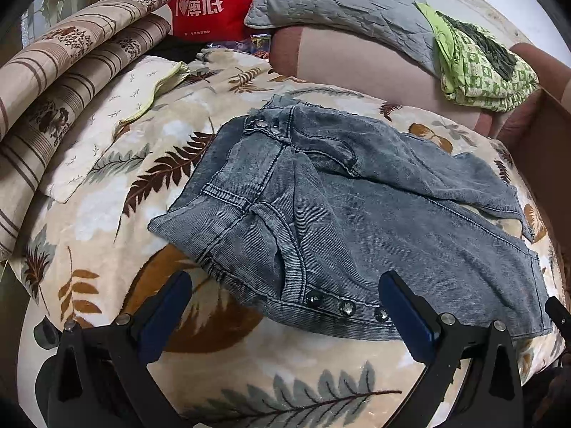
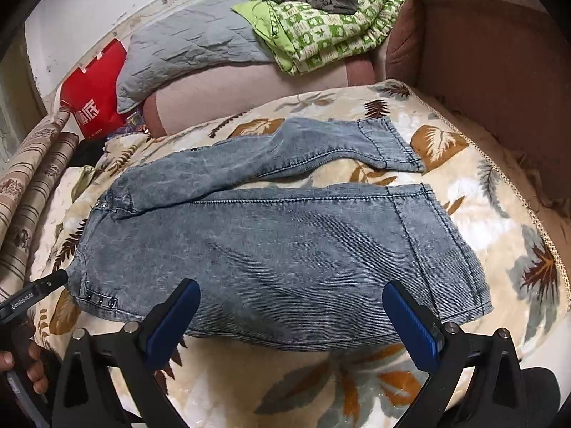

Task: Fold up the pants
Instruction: 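Move both grippers down toward the jeans on the blanket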

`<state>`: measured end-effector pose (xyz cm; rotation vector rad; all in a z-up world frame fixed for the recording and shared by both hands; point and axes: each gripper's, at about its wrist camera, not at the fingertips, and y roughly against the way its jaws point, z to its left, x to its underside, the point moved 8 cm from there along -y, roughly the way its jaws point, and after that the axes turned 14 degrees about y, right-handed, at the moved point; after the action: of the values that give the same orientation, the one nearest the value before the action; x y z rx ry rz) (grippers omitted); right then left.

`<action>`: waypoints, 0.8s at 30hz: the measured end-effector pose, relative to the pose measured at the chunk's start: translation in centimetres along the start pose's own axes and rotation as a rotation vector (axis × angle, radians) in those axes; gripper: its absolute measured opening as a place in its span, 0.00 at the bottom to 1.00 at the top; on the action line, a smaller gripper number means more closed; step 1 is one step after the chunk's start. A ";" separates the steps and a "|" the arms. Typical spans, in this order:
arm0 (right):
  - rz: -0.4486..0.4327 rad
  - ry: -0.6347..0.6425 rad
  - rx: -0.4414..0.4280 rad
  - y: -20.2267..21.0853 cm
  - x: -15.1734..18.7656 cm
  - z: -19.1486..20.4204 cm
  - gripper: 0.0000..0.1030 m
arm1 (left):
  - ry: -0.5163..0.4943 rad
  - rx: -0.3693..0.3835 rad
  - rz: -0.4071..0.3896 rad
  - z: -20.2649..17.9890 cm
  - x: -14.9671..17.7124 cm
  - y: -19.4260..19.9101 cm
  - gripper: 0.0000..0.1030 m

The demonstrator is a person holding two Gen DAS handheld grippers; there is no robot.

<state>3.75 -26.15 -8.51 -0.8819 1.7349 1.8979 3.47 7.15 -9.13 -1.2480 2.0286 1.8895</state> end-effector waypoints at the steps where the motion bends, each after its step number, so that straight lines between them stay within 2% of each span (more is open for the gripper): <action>1: -0.003 0.001 -0.002 0.1 -0.1 0.1 1.00 | -0.001 0.003 0.000 0.0 0.0 0.0 1.00; 5: 0.001 -0.018 -0.020 0.5 -0.1 0.4 1.00 | 0.001 0.021 0.012 0.1 0.0 -0.2 1.00; 7: 0.025 -0.075 -0.073 0.4 0.4 0.4 1.00 | 0.021 0.034 0.022 0.6 -0.1 -0.4 1.00; 11: 0.073 -0.194 -0.127 0.3 2.2 -1.0 1.00 | 0.133 0.066 0.075 3.2 -0.7 -1.7 1.00; 15: 0.090 -0.383 -0.138 0.9 4.8 -5.4 1.00 | 0.275 0.027 0.114 6.6 -1.7 -3.6 1.00; 18: 0.079 -0.610 -0.169 0.9 6.6 -9.8 1.00 | 0.304 -0.019 0.130 7.6 -2.5 -5.1 1.00; 21: 0.064 -0.724 -0.203 0.3 7.0 -12.4 1.00 | 0.331 -0.026 0.117 8.1 -3.0 -6.3 1.00; 24: 0.049 -0.790 -0.208 -0.7 7.1 -14.3 1.00 | 0.355 -0.054 0.126 8.8 -3.0 -7.4 0.87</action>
<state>1.68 -40.92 -14.23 -0.0904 1.0969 2.0802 6.06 17.03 -15.15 -1.6043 2.2872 1.8983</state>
